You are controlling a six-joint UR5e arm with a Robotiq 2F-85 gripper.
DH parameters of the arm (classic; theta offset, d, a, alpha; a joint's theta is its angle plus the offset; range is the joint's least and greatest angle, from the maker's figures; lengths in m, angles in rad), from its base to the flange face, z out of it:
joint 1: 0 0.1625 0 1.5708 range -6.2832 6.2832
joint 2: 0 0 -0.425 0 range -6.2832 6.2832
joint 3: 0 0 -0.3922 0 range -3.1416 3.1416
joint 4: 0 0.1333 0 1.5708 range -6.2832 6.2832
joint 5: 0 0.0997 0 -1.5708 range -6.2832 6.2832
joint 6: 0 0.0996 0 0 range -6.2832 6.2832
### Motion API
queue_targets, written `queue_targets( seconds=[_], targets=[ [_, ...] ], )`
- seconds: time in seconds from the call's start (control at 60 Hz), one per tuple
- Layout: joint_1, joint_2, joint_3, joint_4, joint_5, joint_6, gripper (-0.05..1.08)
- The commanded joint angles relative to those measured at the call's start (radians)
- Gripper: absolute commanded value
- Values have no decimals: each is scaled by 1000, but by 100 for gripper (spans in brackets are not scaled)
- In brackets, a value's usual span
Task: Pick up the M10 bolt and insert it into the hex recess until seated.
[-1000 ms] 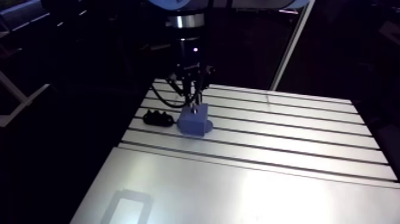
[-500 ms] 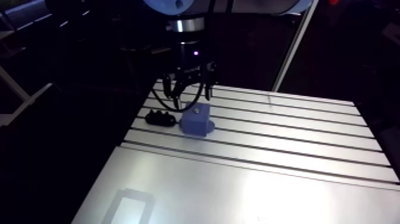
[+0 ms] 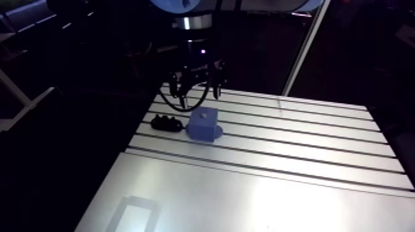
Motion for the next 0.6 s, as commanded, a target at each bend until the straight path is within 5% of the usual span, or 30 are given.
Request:
queue_targets(
  seconds=[0.017, 0.083, 0.117, 0.25, 0.6],
  targets=[
    [-3, -17, -27, -1, 5, 48, 16],
    [-4, -29, -30, 1, 8, 82, 38],
    [-5, -42, -33, 1, 8, 140, 68],
    [-8, -55, -39, 9, 3, 279, 106],
    [-19, -76, 2, 49, -5, 611, 108]
  ],
)
